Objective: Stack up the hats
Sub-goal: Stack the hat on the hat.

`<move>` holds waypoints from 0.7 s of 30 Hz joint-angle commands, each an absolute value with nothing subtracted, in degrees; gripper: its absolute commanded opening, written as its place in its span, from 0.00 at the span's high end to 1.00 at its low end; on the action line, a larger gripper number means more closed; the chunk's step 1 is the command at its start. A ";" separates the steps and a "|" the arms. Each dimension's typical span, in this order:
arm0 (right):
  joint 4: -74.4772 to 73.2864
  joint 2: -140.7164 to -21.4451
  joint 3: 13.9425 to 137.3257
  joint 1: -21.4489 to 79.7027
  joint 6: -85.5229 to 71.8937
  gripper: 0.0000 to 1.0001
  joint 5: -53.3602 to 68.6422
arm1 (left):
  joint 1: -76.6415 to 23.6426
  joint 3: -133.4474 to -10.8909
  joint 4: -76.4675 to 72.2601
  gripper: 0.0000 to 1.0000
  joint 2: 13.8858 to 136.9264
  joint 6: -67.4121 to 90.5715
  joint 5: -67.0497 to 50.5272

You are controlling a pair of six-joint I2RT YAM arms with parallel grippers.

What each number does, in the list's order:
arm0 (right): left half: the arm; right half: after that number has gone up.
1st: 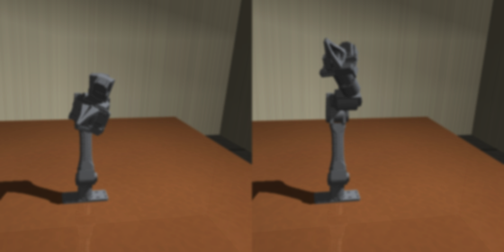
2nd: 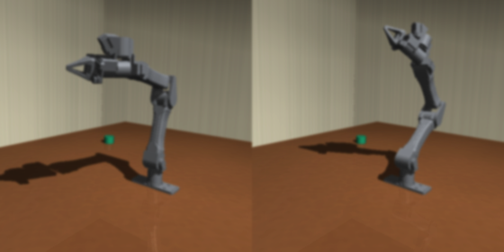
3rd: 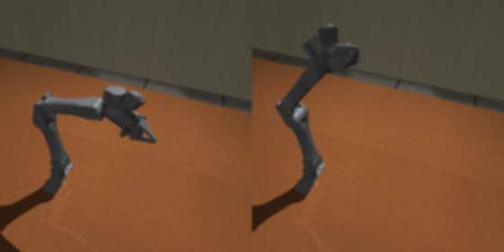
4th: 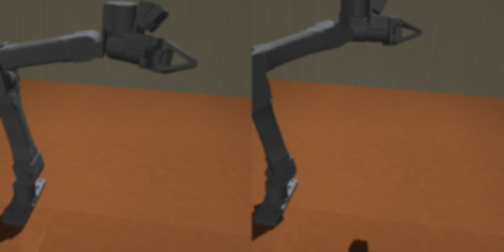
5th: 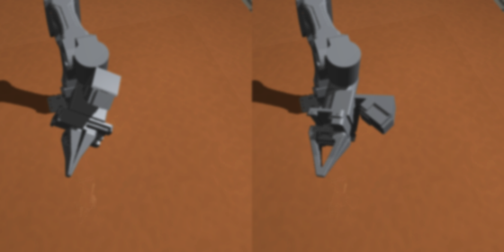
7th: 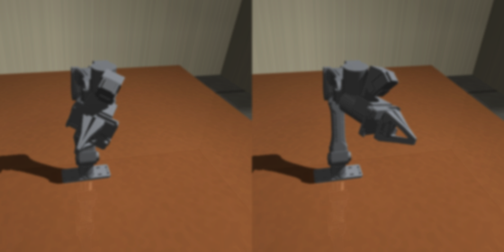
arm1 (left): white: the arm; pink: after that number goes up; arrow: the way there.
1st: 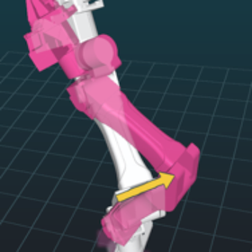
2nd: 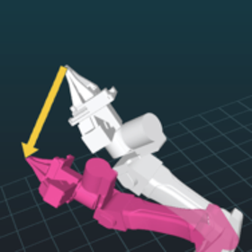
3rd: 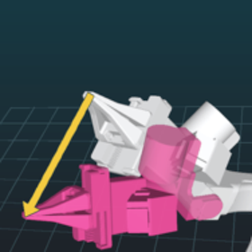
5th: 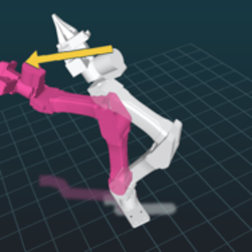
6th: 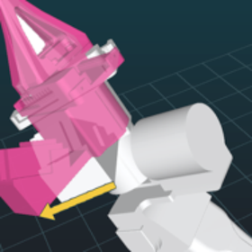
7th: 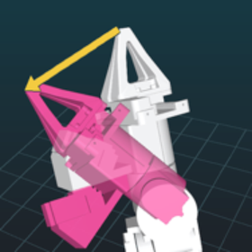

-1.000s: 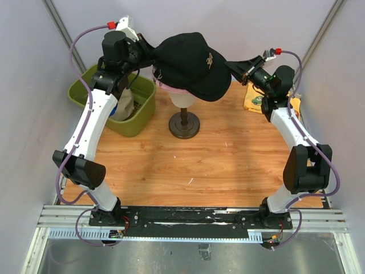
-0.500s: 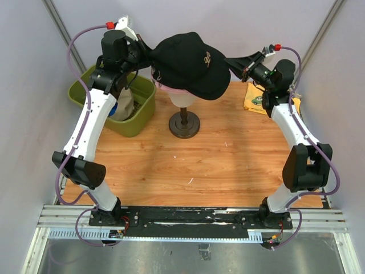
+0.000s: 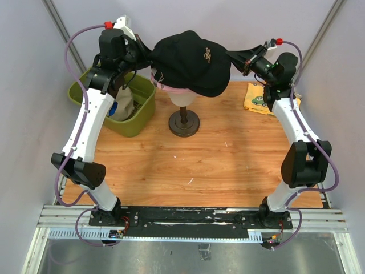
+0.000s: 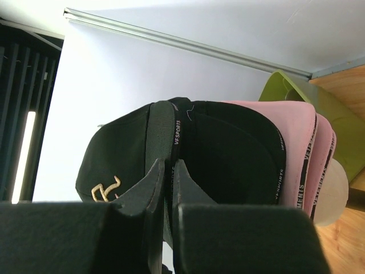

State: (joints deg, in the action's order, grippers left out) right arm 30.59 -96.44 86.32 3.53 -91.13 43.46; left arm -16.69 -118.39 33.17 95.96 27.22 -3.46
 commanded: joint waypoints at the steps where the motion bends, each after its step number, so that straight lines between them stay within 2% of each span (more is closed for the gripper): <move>1: 32.58 -97.55 88.14 2.29 -93.88 0.99 41.46 | -15.31 -119.53 34.74 0.99 95.28 27.82 -3.38; 13: 33.08 -99.36 91.75 1.36 -97.05 0.99 41.02 | -13.77 -119.83 29.54 0.97 93.75 33.31 -9.19; 19: 33.23 -100.23 92.04 1.23 -98.23 0.94 41.23 | -12.89 -118.01 29.29 0.88 93.49 34.03 -9.53; 21: 33.27 -100.56 92.07 1.23 -98.57 0.92 41.18 | -12.72 -117.13 29.57 0.79 93.58 33.93 -9.39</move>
State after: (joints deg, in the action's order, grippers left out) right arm 31.16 -99.35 90.04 2.57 -97.58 43.05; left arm -14.33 -118.13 31.00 95.94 33.76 -10.17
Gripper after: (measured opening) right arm 0.067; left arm 0.137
